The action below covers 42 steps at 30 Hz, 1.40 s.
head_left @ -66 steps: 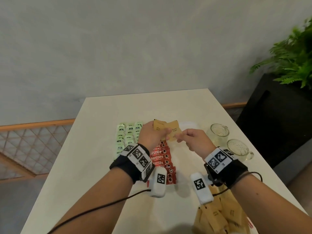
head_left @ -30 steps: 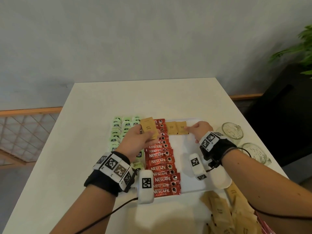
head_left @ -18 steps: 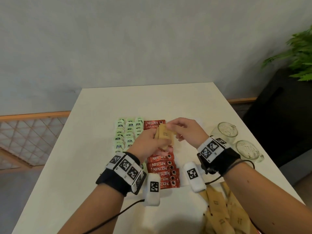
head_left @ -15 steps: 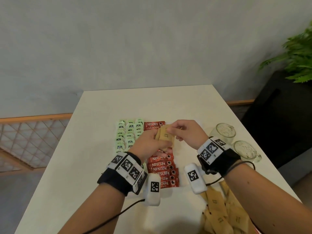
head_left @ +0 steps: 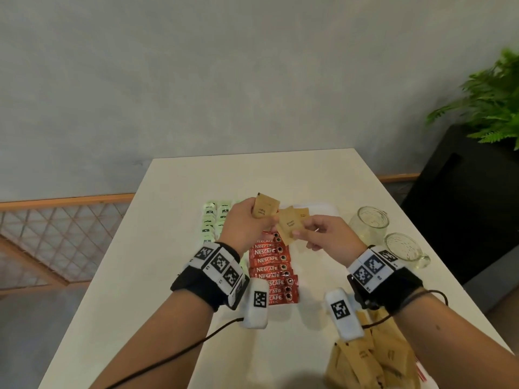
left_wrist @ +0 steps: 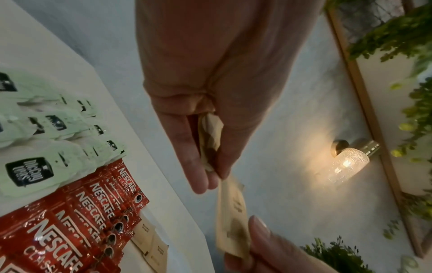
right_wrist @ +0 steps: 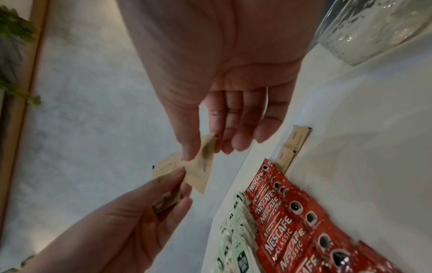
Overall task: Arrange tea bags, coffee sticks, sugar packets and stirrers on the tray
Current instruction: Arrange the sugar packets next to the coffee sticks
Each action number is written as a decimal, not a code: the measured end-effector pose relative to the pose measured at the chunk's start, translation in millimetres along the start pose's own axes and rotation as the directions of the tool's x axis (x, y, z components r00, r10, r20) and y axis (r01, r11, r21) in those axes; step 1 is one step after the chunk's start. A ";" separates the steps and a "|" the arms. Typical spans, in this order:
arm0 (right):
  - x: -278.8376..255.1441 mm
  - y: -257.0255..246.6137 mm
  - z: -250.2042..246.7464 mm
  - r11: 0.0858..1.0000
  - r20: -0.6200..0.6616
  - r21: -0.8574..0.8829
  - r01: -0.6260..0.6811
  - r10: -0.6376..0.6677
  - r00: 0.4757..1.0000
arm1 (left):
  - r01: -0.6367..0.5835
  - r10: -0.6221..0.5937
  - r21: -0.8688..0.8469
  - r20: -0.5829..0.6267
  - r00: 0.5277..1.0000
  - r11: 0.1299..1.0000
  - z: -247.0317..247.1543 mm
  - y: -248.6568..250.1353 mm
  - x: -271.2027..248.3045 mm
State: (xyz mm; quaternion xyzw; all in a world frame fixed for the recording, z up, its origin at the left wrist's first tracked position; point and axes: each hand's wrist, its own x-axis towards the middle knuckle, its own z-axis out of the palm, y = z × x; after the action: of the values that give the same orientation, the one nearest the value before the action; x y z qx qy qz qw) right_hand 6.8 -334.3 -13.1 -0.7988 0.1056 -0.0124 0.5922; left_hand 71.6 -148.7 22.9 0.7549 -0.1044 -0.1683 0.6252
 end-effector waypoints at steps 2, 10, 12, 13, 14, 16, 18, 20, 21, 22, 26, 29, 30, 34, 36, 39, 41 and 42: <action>3.0 2.0 -3.7 1.000 -0.047 0.026 0.004 -0.003 0.999 | -0.008 0.009 0.028 -0.001 1.000 1.000 0.7 0.6 0.5; 21.2 34.9 -17.3 0.984 -0.270 -0.067 -0.165 0.142 0.952 | 0.027 -0.042 -0.128 -0.119 0.992 0.991 -1.8 -6.9 11.0; 30.8 49.8 -22.3 0.959 -0.309 -0.017 -0.282 0.263 0.914 | 0.035 -0.066 -0.181 -0.165 0.984 0.983 -6.2 -9.6 17.0; 35.6 55.9 -22.3 0.944 -0.304 -0.005 -0.330 0.313 0.900 | 0.040 -0.074 -0.185 -0.182 0.981 0.982 -8.1 -11.5 20.1; 39.9 60.6 -20.5 0.930 -0.293 0.009 -0.367 0.353 0.889 | 0.045 -0.081 -0.184 -0.193 0.978 0.982 -9.5 -13.0 22.4; 49.1 66.6 -13.1 0.908 -0.272 0.042 -0.417 0.412 0.870 | 0.062 -0.097 -0.166 -0.208 0.973 0.984 -11.4 -17.8 27.4; 58.1 68.7 -5.0 0.897 -0.263 0.016 -0.441 0.430 0.864 | 0.085 -0.112 -0.135 -0.210 0.971 0.987 -12.3 -22.7 30.9; 66.4 66.7 1.0 0.890 -0.283 -0.071 -0.451 0.415 0.865 | 0.101 -0.121 -0.110 -0.201 0.972 0.989 -12.5 -27.4 33.3; 70.2 65.1 3.2 0.887 -0.287 -0.106 -0.449 0.405 0.868 | 0.103 -0.121 -0.101 -0.192 0.974 0.990 -12.6 -29.7 34.7; 73.8 63.4 5.4 0.886 -0.286 -0.131 -0.445 0.396 0.872 | 0.101 -0.117 -0.094 -0.184 0.976 0.990 -12.8 -31.3 35.2; 84.0 58.0 13.6 0.859 -0.276 -0.197 -0.472 0.414 0.868 | 0.076 -0.092 -0.101 -0.167 0.982 0.992 -14.0 -34.1 35.8; 86.5 57.3 17.7 0.840 -0.284 -0.209 -0.500 0.437 0.853 | 0.070 -0.087 -0.113 -0.148 0.985 0.991 -14.7 -34.5 35.4; 87.9 57.9 18.3 0.835 -0.289 -0.209 -0.509 0.444 0.848 | 0.076 -0.093 -0.122 -0.141 0.986 0.990 -14.8 -34.5 35.3; 92.1 56.7 18.5 0.819 -0.294 -0.242 -0.520 0.449 0.844 | 0.100 -0.119 -0.138 -0.137 0.983 0.985 -15.4 -36.6 36.0; 92.0 56.6 17.7 0.813 -0.285 -0.268 -0.517 0.446 0.849 | 0.120 -0.139 -0.140 -0.132 0.982 0.983 -15.8 -38.4 36.7; 88.3 55.9 17.9 0.831 -0.327 -0.247 -0.499 0.413 0.850 | 0.167 -0.186 -0.158 -0.117 0.975 0.973 -17.4 -40.3 38.2; 83.2 51.7 19.2 0.883 -0.348 -0.170 -0.437 0.362 0.865 | 0.192 -0.214 -0.186 -0.104 0.971 0.963 -18.3 -40.2 38.7; 78.7 46.2 20.5 0.915 -0.331 -0.110 -0.388 0.334 0.882 | 0.197 -0.220 -0.202 -0.099 0.970 0.959 -17.6 -40.4 38.7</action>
State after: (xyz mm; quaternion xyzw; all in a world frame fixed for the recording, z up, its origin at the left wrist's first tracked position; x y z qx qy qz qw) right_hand 79.6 -342.1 -71.3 -0.8016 0.3440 -0.0156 0.4888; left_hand 111.9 -139.0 -18.6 0.7072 0.0306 -0.1967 0.6784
